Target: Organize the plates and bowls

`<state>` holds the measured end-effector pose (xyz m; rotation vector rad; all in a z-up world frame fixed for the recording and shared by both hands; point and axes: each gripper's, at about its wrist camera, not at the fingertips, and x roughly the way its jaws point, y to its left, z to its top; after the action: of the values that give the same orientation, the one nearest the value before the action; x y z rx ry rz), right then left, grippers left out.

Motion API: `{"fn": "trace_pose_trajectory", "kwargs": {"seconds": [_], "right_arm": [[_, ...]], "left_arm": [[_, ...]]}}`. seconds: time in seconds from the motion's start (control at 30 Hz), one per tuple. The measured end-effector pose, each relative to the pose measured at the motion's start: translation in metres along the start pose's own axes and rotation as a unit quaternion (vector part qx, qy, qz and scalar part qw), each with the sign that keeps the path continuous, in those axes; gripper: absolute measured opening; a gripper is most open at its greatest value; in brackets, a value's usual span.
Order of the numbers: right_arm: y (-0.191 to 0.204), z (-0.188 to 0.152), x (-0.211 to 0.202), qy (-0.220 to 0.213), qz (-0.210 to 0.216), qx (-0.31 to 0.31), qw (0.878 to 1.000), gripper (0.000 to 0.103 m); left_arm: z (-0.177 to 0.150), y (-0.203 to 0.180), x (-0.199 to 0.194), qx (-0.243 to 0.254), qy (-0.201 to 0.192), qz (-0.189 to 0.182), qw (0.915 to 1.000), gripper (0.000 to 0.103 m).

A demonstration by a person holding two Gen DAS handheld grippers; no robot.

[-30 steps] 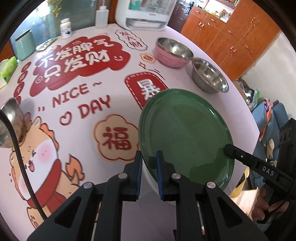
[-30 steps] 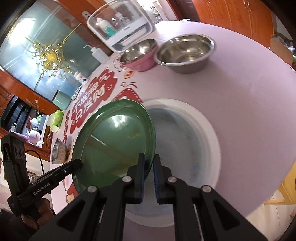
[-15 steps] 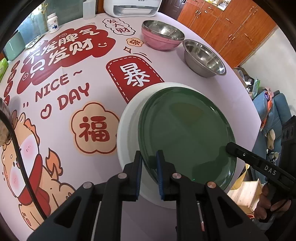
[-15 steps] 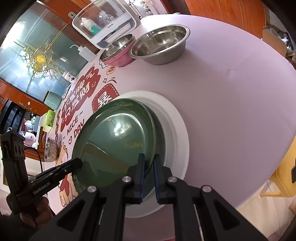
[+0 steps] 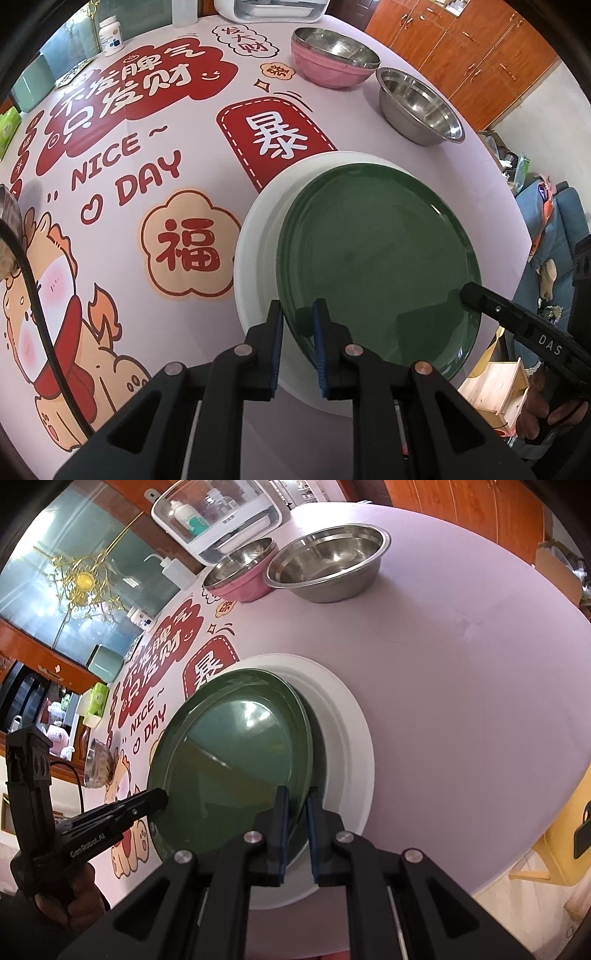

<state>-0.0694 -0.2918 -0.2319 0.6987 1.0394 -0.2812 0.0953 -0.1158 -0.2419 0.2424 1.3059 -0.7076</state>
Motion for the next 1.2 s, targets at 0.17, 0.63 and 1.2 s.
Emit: {"fn": "trace_pose_trajectory", "kwargs": {"seconds": [0.17, 0.63, 1.2], "right_arm": [[0.001, 0.001, 0.000, 0.002, 0.000, -0.003, 1.000, 0.012], [0.009, 0.003, -0.004, -0.007, -0.038, -0.012, 0.999, 0.015], [0.023, -0.005, -0.010, -0.027, -0.077, 0.003, 0.997, 0.037]], "left_arm": [[0.001, -0.001, 0.004, 0.001, 0.006, 0.005, 1.0000, 0.014], [0.003, -0.002, -0.003, 0.014, -0.004, -0.004, 0.9999, 0.022], [-0.002, 0.014, -0.025, 0.025, -0.030, -0.005, 0.9992, 0.035]]}}
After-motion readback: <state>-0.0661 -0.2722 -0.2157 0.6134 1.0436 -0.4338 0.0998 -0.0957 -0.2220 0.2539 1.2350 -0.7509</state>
